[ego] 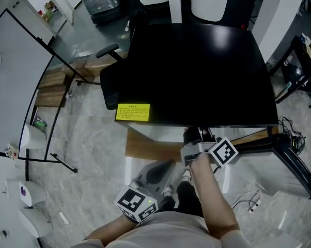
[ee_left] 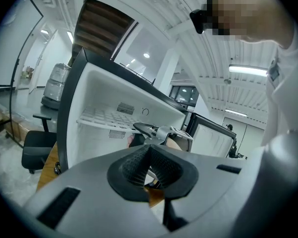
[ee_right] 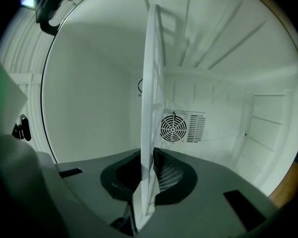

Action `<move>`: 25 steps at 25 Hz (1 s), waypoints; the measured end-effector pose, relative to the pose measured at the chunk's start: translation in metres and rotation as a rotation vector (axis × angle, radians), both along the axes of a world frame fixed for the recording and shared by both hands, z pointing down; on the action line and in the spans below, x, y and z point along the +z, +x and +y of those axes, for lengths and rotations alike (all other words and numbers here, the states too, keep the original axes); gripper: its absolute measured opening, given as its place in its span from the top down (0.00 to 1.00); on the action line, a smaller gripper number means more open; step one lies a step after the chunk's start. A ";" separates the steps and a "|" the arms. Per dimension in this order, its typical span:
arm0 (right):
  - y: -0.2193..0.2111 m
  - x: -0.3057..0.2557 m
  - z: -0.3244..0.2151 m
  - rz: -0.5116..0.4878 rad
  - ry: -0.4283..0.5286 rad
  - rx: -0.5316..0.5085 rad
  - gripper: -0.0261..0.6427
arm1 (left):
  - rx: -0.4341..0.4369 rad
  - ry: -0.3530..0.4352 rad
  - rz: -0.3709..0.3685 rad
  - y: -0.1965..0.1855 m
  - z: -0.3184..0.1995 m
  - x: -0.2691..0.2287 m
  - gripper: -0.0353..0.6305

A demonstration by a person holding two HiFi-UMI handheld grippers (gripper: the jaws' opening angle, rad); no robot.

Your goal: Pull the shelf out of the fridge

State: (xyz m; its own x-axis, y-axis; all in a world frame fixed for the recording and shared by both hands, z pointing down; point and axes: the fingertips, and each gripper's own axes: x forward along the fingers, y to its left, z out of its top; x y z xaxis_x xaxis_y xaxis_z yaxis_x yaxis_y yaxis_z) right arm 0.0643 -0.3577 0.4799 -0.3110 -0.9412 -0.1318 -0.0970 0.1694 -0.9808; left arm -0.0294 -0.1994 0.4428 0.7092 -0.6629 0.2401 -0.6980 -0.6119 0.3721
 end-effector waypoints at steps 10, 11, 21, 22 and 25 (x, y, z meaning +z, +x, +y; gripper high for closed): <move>0.000 0.002 0.002 -0.033 -0.044 0.019 0.89 | 0.008 0.012 0.007 0.000 0.008 -0.003 0.94; 0.000 0.003 0.002 -0.038 -0.048 0.022 0.89 | 0.006 0.012 0.007 -0.001 0.008 -0.003 0.94; -0.002 0.003 0.017 -0.066 -0.066 0.048 0.90 | 0.005 0.015 0.014 -0.007 0.019 -0.005 0.94; -0.002 0.003 0.019 -0.067 -0.070 0.050 0.90 | 0.006 0.015 0.016 -0.008 0.021 -0.005 0.94; -0.003 0.004 0.025 -0.075 -0.080 0.061 0.90 | 0.018 0.020 0.020 -0.010 0.028 -0.007 0.94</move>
